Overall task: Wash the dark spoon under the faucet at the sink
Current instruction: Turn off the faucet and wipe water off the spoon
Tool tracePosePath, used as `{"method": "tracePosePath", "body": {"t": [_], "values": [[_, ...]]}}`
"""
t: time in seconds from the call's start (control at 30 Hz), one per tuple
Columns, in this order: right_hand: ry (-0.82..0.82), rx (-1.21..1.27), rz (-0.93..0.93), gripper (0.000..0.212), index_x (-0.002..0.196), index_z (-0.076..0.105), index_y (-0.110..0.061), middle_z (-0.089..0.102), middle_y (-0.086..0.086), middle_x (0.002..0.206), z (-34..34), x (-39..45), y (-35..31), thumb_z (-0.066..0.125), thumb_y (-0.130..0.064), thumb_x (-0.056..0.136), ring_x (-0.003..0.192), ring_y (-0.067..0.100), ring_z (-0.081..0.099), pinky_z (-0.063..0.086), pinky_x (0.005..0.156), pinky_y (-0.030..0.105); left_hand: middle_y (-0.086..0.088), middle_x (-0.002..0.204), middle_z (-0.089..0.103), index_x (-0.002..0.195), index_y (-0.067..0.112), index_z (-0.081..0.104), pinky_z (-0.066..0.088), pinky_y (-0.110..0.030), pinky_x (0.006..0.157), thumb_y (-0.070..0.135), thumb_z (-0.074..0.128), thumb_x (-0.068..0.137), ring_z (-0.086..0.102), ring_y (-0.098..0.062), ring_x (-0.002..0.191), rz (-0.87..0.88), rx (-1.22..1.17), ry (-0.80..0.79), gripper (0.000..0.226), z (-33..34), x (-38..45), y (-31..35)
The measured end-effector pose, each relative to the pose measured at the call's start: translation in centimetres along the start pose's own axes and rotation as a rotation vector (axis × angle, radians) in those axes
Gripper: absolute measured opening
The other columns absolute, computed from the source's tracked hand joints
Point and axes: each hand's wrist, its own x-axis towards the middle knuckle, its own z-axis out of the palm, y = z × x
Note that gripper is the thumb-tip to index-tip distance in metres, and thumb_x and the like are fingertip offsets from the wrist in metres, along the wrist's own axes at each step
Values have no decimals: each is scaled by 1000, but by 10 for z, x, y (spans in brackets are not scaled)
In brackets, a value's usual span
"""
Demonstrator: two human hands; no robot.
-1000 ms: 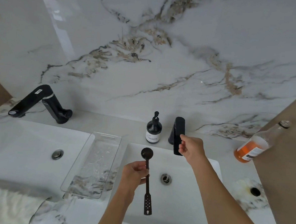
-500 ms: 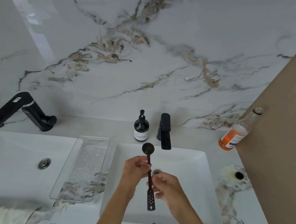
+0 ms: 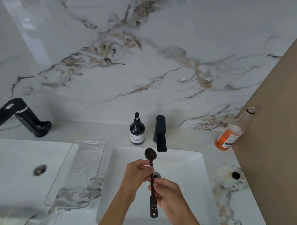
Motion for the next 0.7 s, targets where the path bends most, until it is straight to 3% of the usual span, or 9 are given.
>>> {"method": "tracePosePath", "body": {"t": [0.17, 0.7], "values": [[-17, 69, 28, 20, 108, 70, 9, 73, 20, 96, -5, 1, 2, 54, 5, 96, 83, 24, 64, 49, 70, 31, -7, 77, 71, 97, 5, 73, 59, -28, 70, -1, 75, 83, 72, -18, 68, 10, 10, 12, 15, 5, 0, -2], [-9, 85, 28, 20, 108, 69, 9, 72, 18, 90, -11, -5, 1, 53, 5, 96, 84, 24, 62, 47, 72, 31, -6, 76, 71, 103, 3, 70, 58, -29, 70, -2, 74, 84, 70, -17, 65, 11, -17, 2, 19, 14, 0, -11]]}}
